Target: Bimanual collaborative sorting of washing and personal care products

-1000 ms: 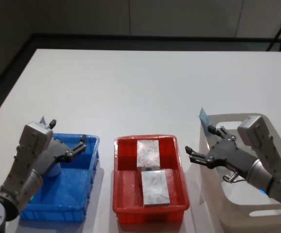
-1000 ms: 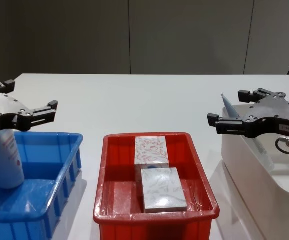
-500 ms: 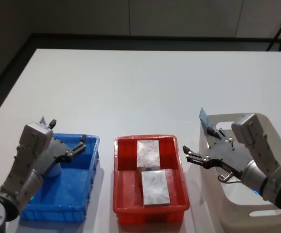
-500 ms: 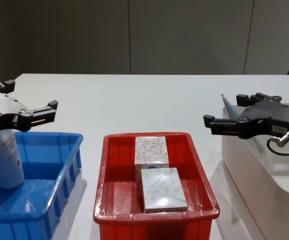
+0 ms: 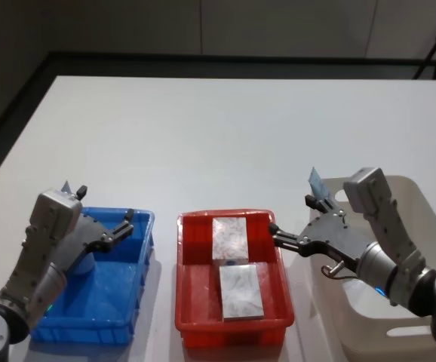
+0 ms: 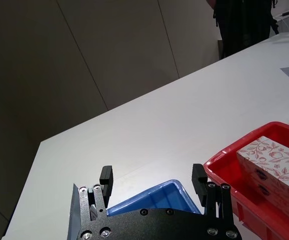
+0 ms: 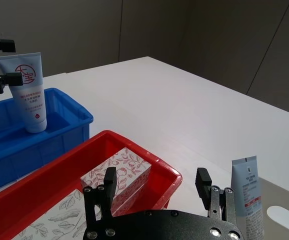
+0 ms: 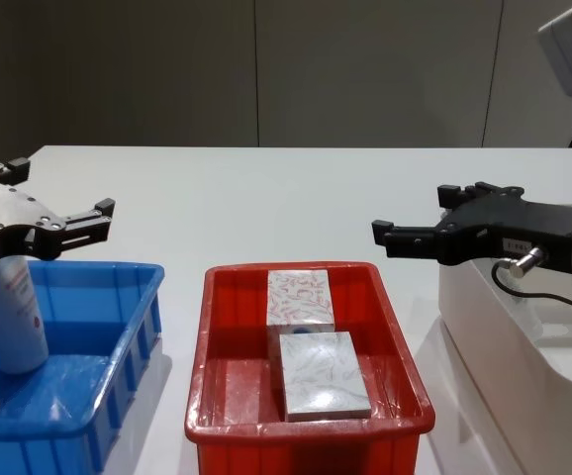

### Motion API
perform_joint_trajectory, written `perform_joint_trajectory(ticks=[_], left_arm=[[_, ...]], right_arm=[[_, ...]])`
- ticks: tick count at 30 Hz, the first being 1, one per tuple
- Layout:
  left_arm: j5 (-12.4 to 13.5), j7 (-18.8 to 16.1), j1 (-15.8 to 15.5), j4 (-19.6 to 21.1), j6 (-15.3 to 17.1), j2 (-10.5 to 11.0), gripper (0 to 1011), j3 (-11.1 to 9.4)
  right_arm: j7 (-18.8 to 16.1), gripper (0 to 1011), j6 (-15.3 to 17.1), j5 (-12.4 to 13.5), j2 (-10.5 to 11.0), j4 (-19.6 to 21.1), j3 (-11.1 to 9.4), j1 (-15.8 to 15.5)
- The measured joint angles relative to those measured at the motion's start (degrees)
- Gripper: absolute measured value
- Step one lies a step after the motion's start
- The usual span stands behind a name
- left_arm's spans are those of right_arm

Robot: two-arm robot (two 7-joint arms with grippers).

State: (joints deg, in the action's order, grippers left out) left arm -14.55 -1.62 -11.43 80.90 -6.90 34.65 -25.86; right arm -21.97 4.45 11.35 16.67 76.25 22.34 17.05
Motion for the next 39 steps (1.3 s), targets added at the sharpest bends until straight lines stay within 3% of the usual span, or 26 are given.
perform_joint_trajectory(ticks=[22,39], left_arm=[[0.0,0.0,0.0,0.0,0.0,0.0,1002,0.0],[0.0,0.0,0.0,0.0,0.0,0.0,1002,0.0]], right_arm=[[3.3,1001,5.3,-0.3,-3.3,-0.7,0.6,0.6],[3.5,1001,8.6,0.0,-6.0,-2.2,1.3,2.2]])
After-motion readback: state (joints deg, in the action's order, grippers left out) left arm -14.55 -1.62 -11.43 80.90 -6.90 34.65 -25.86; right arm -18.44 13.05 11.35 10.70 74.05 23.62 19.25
